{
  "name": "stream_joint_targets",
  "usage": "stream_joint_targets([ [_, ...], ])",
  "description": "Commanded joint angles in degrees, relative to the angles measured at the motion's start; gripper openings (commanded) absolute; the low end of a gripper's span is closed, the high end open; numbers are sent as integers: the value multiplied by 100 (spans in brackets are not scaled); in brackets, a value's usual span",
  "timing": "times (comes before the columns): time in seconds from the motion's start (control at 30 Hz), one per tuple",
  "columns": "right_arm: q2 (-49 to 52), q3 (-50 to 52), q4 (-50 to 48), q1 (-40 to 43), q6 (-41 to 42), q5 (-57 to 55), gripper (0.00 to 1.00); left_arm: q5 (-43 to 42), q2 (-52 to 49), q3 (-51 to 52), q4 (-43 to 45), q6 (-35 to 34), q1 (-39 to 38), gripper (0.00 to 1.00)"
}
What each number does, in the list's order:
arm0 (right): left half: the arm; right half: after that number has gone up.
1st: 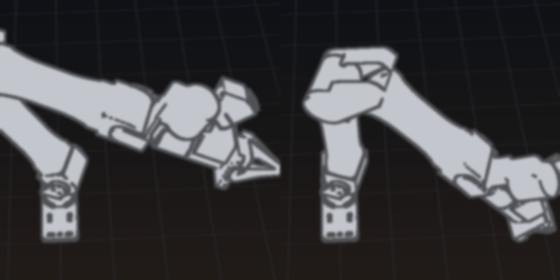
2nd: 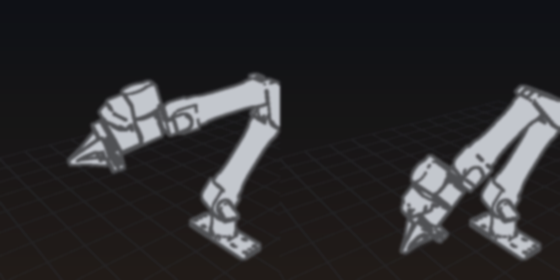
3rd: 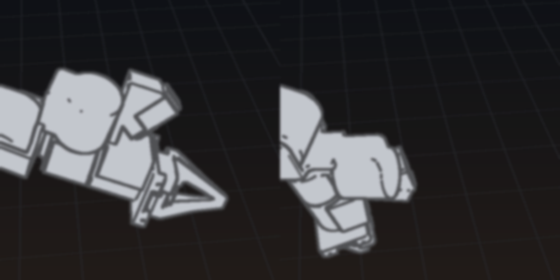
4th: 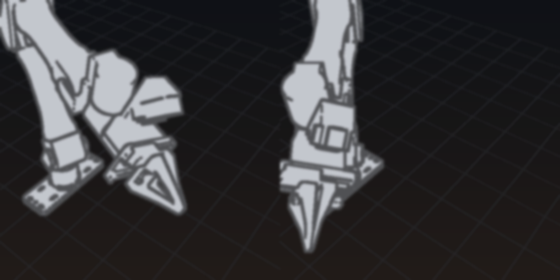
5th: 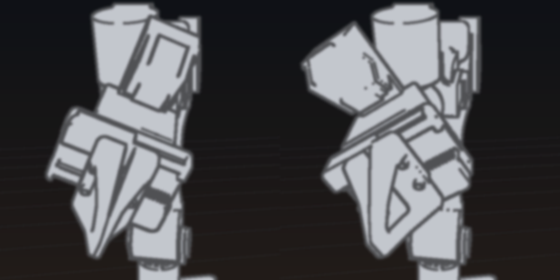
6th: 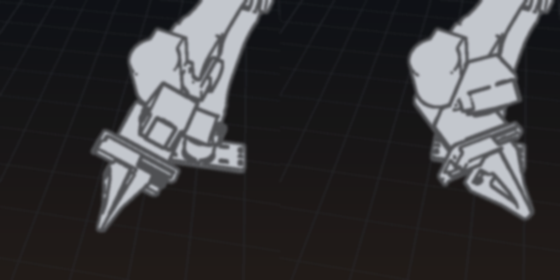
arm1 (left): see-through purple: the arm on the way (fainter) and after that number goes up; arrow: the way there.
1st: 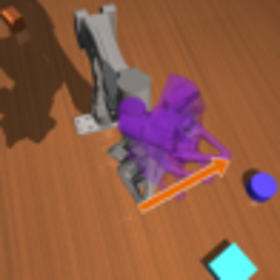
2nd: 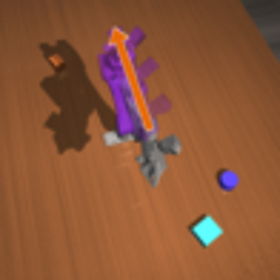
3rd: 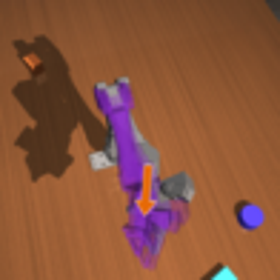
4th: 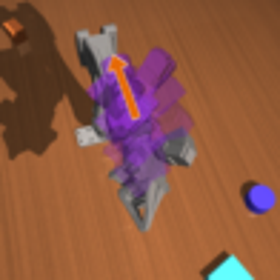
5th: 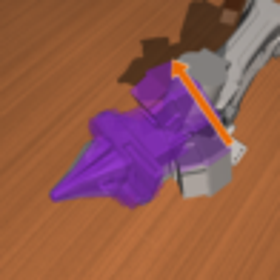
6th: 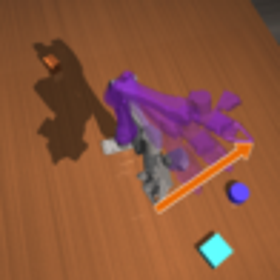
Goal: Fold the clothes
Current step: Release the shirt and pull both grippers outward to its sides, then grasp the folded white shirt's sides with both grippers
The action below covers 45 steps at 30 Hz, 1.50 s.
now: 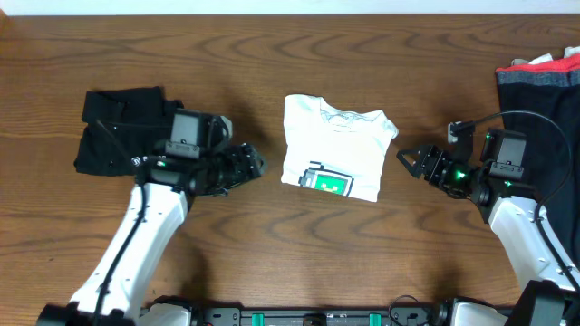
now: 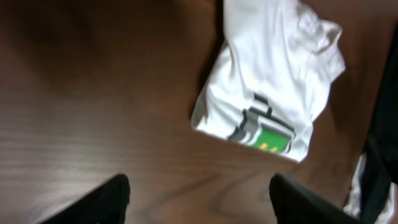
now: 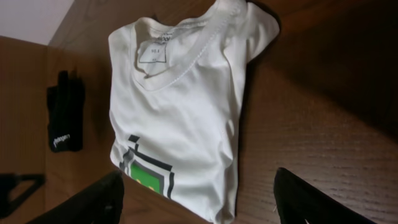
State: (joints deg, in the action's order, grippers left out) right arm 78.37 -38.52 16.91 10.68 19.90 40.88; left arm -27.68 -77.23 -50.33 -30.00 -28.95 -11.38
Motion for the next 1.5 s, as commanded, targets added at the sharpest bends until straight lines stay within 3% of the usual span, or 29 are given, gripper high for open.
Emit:
stream_joint_targets([
  [0.0, 9, 0, 46, 17, -26, 2, 74, -448, -208, 358, 704, -291, -83, 77],
  [0.43, 9, 2, 116, 17, -28, -37, 71, -942, -2068, 391, 2656, 570, -195, 79],
  [0.67, 9, 2, 129, 17, -39, -74, 69, -1268, -2745, 380, 3305, 640, -249, 80],
  [1.0, 9, 2, 138, 13, -72, -192, 68, -975, -3285, 380, 3823, 643, -791, 80],
  [1.3, 9, 2, 201, 13, -87, -208, 67, -1093, -3954, 380, 4623, 466, -815, 79],
  [1.4, 9, 2, 203, 13, -111, -260, 66, -1207, -3991, 367, 4876, 385, -879, 77],
  [1.47, 9, 2, 205, 13, -111, -317, 65, -1200, -3991, 334, 4913, 382, -942, 68],
])
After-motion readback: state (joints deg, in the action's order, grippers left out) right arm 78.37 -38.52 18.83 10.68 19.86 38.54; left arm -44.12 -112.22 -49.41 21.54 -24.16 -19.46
